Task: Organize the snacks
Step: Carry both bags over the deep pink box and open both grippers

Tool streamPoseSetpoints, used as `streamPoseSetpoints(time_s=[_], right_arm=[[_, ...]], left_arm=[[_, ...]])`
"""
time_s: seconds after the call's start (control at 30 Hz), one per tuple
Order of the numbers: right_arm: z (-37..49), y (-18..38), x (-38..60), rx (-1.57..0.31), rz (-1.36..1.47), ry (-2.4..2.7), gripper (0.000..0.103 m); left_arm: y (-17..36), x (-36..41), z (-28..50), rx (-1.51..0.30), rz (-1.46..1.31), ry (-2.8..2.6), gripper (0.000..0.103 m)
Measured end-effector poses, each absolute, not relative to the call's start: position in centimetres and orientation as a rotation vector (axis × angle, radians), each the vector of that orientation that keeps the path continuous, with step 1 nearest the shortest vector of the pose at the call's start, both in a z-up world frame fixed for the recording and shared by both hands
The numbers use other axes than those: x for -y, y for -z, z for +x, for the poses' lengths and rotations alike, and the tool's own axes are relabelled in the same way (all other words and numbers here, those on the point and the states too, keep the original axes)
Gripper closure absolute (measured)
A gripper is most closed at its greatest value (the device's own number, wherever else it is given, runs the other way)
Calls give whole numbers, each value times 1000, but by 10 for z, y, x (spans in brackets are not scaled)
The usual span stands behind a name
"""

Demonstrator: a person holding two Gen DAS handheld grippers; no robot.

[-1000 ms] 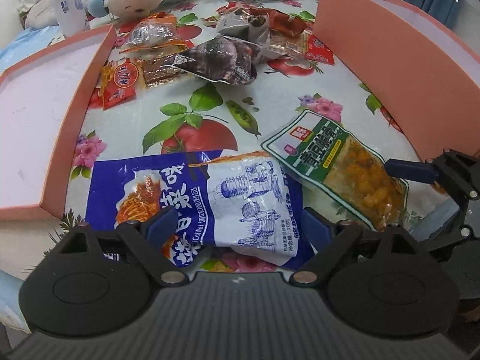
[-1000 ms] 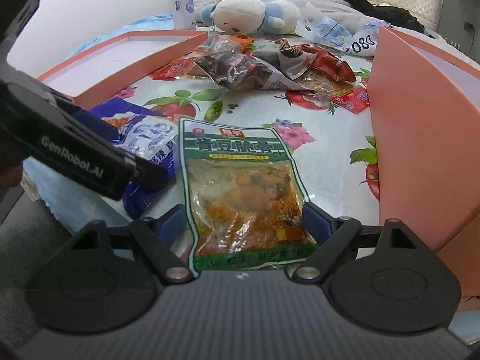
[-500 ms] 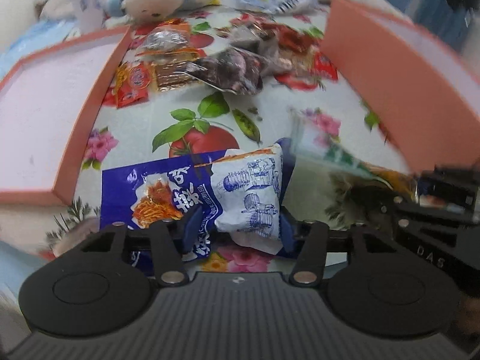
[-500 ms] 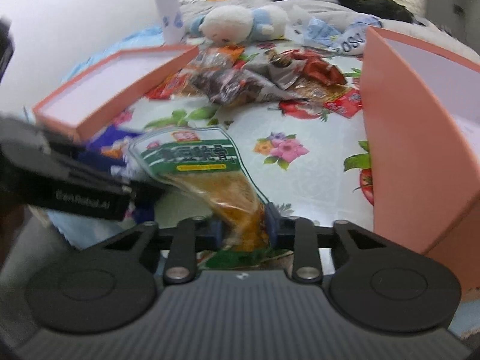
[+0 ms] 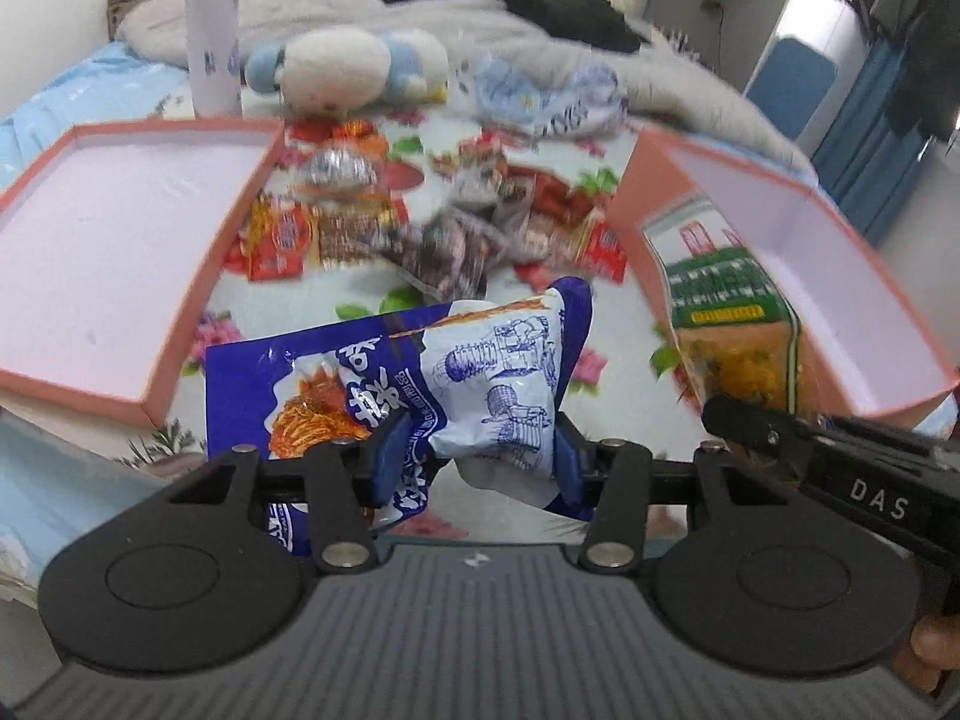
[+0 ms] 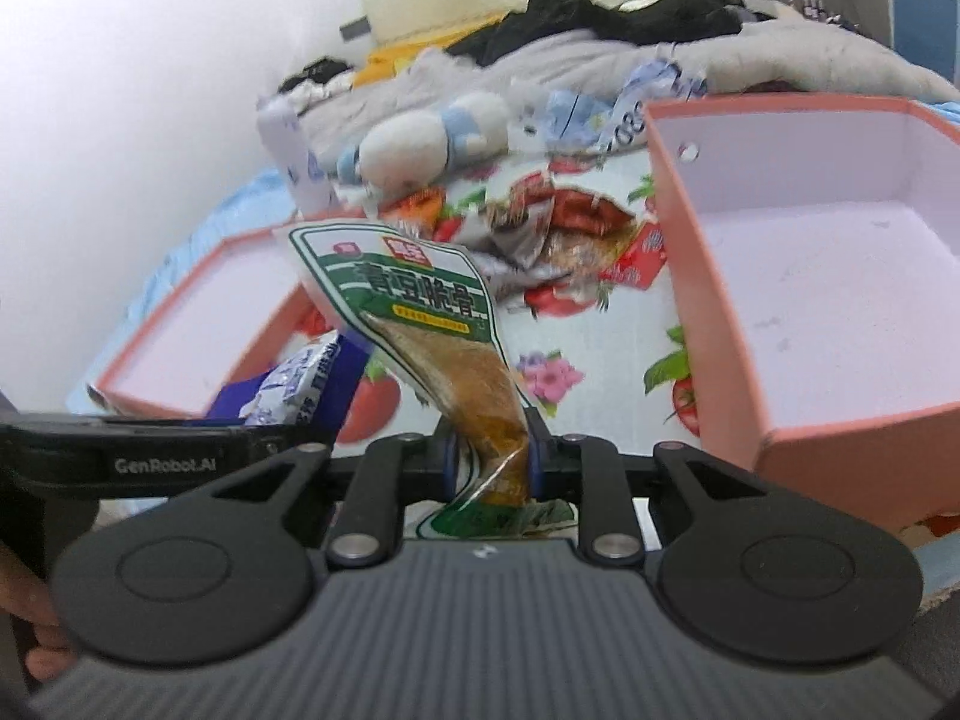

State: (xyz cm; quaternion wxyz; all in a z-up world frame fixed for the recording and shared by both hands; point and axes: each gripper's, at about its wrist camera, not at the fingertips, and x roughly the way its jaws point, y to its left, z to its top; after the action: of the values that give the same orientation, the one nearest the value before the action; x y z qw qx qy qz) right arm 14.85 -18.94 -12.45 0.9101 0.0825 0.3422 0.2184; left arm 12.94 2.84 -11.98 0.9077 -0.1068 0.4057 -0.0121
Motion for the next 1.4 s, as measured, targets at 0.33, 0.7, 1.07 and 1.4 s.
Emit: streamPoseSetpoints(time_s=[0.33,0.7,1.07,1.4], right_arm=[[125,79,212,-640,234,-429,79],[102,62,258,-598,241,-318,79],[101,62,324,-569,278,-169,79],[153,67,365,-530,254,-141,78]], left_arm=[[62,-19,107,-745,-282,63,48],[39,32,113,-715,-319,221,48],[35,103,147,-732,-260,360,48],[32,154,211,-721,-211,396,48]])
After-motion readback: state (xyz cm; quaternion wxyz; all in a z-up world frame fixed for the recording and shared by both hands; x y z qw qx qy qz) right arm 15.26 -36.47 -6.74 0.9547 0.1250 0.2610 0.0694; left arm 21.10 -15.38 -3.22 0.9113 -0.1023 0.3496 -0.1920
